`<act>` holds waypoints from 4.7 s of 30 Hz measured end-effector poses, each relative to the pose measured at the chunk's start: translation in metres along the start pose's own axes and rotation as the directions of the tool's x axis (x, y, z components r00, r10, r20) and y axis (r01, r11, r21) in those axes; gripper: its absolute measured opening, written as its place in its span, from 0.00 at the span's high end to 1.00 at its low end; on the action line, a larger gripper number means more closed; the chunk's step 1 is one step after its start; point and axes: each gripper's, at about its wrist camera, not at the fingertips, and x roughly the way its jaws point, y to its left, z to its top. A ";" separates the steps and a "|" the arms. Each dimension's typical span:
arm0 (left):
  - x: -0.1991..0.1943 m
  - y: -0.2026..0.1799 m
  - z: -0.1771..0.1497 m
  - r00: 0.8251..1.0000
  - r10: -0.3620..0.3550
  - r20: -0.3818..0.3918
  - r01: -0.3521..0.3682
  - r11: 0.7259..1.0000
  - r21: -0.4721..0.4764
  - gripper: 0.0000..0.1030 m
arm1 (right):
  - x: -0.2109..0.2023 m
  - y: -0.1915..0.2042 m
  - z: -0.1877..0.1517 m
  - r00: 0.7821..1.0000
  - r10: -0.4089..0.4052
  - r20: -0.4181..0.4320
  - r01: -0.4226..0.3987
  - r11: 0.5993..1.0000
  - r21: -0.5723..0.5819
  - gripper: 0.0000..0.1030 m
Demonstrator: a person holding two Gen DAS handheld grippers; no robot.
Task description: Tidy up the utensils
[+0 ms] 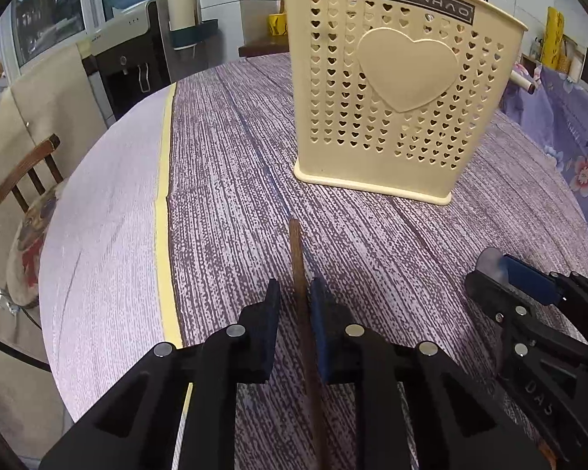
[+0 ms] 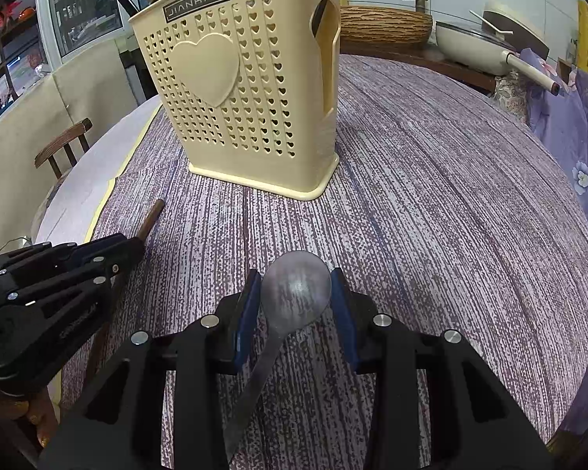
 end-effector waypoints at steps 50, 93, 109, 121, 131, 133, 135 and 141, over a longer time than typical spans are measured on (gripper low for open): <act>-0.128 0.054 0.053 0.910 -0.147 0.388 0.213 0.968 -0.134 0.93 | -0.102 0.002 0.053 0.935 0.252 0.248 -0.233 0.967 -0.104 0.64; -0.136 0.009 0.159 0.705 -0.002 0.709 0.136 0.982 -0.133 0.93 | -0.107 0.004 0.149 0.862 0.083 0.500 0.039 0.973 -0.228 0.64; -0.092 0.002 0.141 0.795 -0.027 0.606 0.106 0.990 -0.095 0.93 | -0.069 0.004 0.121 0.899 0.076 0.432 0.038 0.968 -0.248 0.64; -0.101 0.003 0.135 0.792 -0.040 0.610 0.107 0.992 -0.074 0.78 | -0.074 -0.003 0.115 0.877 0.091 0.471 0.019 0.974 -0.224 0.46; -0.150 0.026 0.079 0.725 -0.022 0.689 0.102 0.992 -0.075 0.05 | -0.113 -0.005 0.082 0.841 0.078 0.536 0.032 0.980 -0.194 0.24; -0.152 0.035 0.061 0.729 0.003 0.685 0.077 0.993 -0.087 0.05 | -0.122 -0.008 0.066 0.836 0.072 0.545 0.029 0.984 -0.174 0.17; -0.150 0.046 0.042 0.744 0.015 0.667 0.070 0.992 -0.101 0.05 | -0.129 -0.011 0.051 0.830 0.068 0.553 0.023 0.987 -0.157 0.10; -0.143 0.071 -0.021 0.815 0.041 0.578 0.056 0.987 -0.149 0.05 | -0.138 -0.004 -0.011 0.835 0.088 0.543 0.004 0.986 -0.166 0.06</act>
